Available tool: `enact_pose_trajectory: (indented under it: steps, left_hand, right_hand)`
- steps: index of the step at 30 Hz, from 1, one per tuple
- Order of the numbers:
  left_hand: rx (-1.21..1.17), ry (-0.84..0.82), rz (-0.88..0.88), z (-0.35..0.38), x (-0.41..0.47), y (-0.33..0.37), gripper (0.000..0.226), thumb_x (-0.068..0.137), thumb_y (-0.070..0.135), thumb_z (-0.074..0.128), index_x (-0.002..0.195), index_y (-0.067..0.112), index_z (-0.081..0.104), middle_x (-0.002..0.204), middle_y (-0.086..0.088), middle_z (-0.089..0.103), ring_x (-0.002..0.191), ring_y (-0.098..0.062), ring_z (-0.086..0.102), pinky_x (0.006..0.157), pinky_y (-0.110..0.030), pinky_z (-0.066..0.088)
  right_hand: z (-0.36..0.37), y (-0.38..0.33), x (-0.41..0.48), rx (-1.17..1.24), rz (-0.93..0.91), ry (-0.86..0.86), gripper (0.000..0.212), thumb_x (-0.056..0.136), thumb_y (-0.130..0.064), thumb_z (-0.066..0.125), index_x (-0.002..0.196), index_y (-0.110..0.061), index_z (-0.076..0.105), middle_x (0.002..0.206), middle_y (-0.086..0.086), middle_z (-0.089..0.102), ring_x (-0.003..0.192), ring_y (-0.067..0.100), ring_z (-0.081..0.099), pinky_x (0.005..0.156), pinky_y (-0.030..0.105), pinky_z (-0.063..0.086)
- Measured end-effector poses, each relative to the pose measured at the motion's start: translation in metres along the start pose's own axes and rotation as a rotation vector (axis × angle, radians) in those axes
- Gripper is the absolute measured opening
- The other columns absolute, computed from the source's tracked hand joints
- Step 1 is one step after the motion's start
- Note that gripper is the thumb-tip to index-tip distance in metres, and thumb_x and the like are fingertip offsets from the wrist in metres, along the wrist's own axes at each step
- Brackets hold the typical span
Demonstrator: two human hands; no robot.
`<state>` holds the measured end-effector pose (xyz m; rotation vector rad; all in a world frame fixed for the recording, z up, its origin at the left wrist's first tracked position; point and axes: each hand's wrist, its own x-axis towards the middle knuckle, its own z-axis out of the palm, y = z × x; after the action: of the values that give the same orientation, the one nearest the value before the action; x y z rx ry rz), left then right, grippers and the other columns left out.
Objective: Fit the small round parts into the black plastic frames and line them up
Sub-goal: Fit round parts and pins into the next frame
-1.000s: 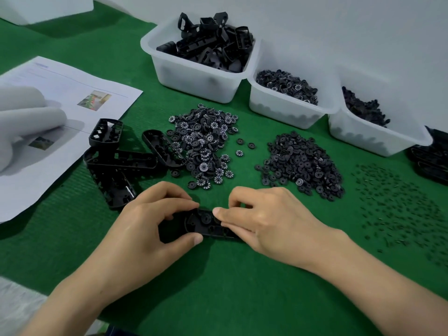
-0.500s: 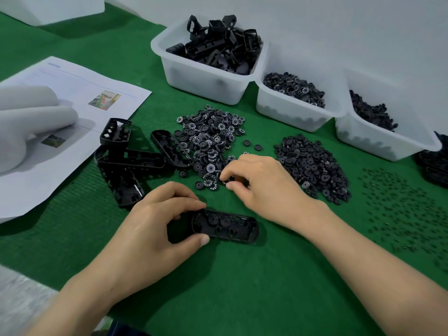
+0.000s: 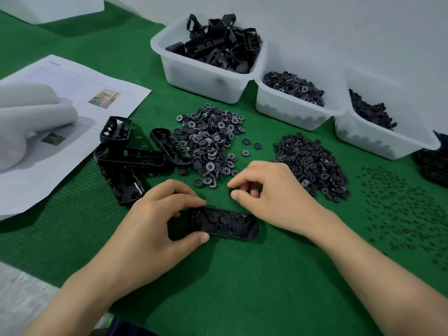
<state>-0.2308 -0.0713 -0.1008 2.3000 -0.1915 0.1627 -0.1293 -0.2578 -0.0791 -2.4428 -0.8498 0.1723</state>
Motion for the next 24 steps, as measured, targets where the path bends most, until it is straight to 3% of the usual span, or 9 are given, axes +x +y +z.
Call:
enact_pose_trajectory:
  steps: [5, 10, 14, 20, 24]
  left_hand:
    - [-0.011, -0.003, -0.001, -0.001, 0.0, -0.001, 0.046, 0.063, 0.054, 0.059, 0.101, 0.03, 0.065, 0.104, 0.021, 0.054, 0.092, -0.001, 0.052, 0.077, -0.012, 0.04]
    - [-0.006, 0.004, -0.003, 0.001, 0.0, -0.001, 0.047, 0.064, 0.055, 0.058, 0.102, 0.029, 0.065, 0.103, 0.021, 0.054, 0.091, -0.001, 0.052, 0.078, -0.012, 0.04]
    - [0.008, -0.001, -0.005, 0.0, 0.0, 0.0, 0.05, 0.064, 0.057, 0.056, 0.103, 0.027, 0.067, 0.104, 0.021, 0.054, 0.092, 0.001, 0.051, 0.078, -0.011, 0.04]
    - [0.017, -0.004, -0.015, 0.0, 0.001, 0.003, 0.053, 0.063, 0.058, 0.056, 0.103, 0.024, 0.068, 0.104, 0.02, 0.054, 0.093, 0.001, 0.052, 0.078, -0.011, 0.04]
    - [0.02, -0.006, -0.019, 0.0, 0.002, 0.004, 0.052, 0.063, 0.057, 0.056, 0.103, 0.026, 0.068, 0.103, 0.021, 0.054, 0.093, 0.002, 0.051, 0.077, -0.008, 0.039]
  right_hand:
    - [-0.004, 0.001, -0.007, -0.033, -0.099, 0.003, 0.01, 0.079, -0.01, 0.07, 0.089, -0.011, 0.072, 0.082, 0.0, 0.061, 0.064, 0.003, 0.051, 0.06, 0.007, 0.036]
    - [-0.01, 0.002, -0.032, 0.067, -0.209, 0.053, 0.011, 0.08, -0.015, 0.068, 0.09, -0.014, 0.071, 0.083, -0.002, 0.063, 0.074, 0.008, 0.058, 0.06, 0.028, 0.049]
    - [-0.005, 0.002, -0.041, -0.058, -0.263, 0.028, 0.016, 0.081, -0.017, 0.065, 0.095, -0.013, 0.072, 0.085, -0.001, 0.062, 0.074, 0.014, 0.059, 0.063, 0.036, 0.052]
    - [-0.002, -0.001, -0.041, -0.148, -0.318, 0.052, 0.012, 0.081, -0.017, 0.069, 0.091, -0.014, 0.074, 0.079, 0.002, 0.062, 0.062, 0.017, 0.055, 0.054, 0.031, 0.048]
    - [-0.006, 0.0, -0.037, 0.007, -0.191, -0.006, 0.021, 0.081, -0.013, 0.069, 0.1, -0.018, 0.072, 0.083, -0.006, 0.066, 0.068, 0.007, 0.059, 0.063, 0.023, 0.05]
